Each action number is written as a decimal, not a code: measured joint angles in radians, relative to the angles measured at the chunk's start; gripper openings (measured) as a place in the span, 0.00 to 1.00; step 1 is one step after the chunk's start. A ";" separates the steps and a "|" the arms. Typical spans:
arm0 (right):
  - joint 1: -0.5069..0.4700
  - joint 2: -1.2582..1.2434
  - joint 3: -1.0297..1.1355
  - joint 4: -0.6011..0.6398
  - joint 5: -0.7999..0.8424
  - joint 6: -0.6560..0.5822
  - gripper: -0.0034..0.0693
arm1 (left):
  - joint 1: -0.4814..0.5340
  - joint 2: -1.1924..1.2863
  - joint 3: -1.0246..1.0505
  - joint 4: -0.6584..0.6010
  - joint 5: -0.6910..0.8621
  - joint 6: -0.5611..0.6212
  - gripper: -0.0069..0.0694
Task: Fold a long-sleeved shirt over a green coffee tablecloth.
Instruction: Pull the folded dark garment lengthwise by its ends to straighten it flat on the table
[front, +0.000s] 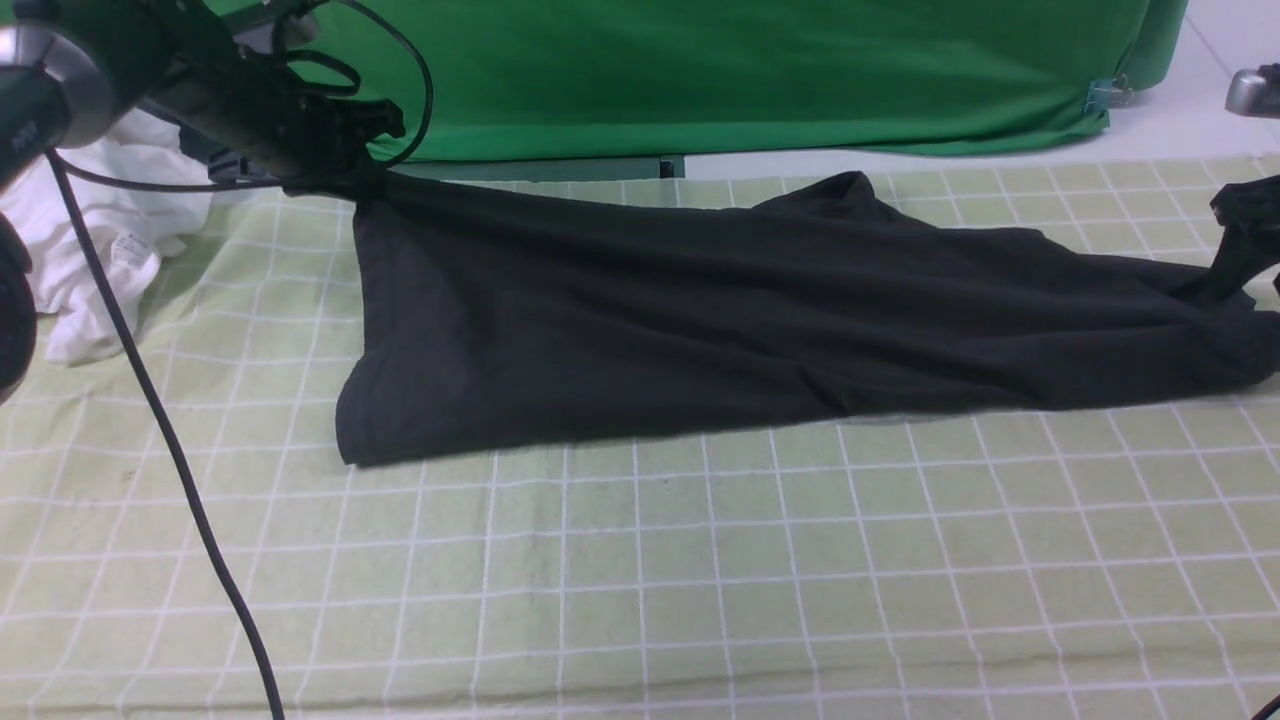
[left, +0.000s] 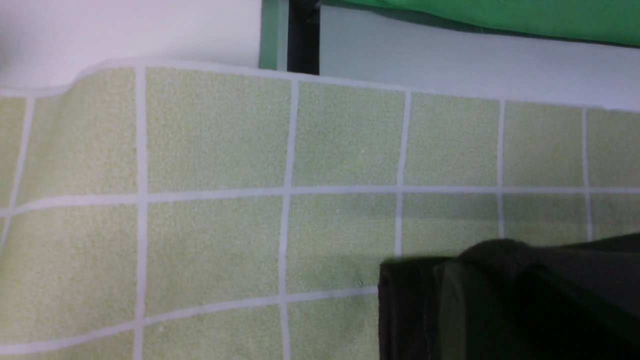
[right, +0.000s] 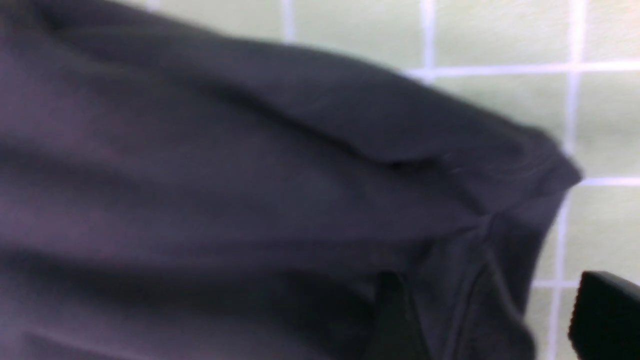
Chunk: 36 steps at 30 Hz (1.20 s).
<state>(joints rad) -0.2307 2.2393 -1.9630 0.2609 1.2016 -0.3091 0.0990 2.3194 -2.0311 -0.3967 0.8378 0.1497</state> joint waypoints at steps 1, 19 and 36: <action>0.001 0.000 0.000 0.004 0.005 -0.013 0.66 | 0.000 -0.001 0.000 0.001 0.004 -0.005 0.33; 0.154 0.055 -0.001 -0.119 -0.092 -0.276 0.66 | 0.000 -0.023 -0.097 -0.045 0.136 -0.009 0.85; 0.152 0.082 -0.058 -0.136 -0.103 -0.300 0.06 | 0.000 -0.023 -0.098 -0.060 0.135 0.011 0.84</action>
<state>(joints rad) -0.0784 2.3217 -2.0213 0.1249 1.0981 -0.6095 0.0991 2.2964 -2.1295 -0.4572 0.9731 0.1608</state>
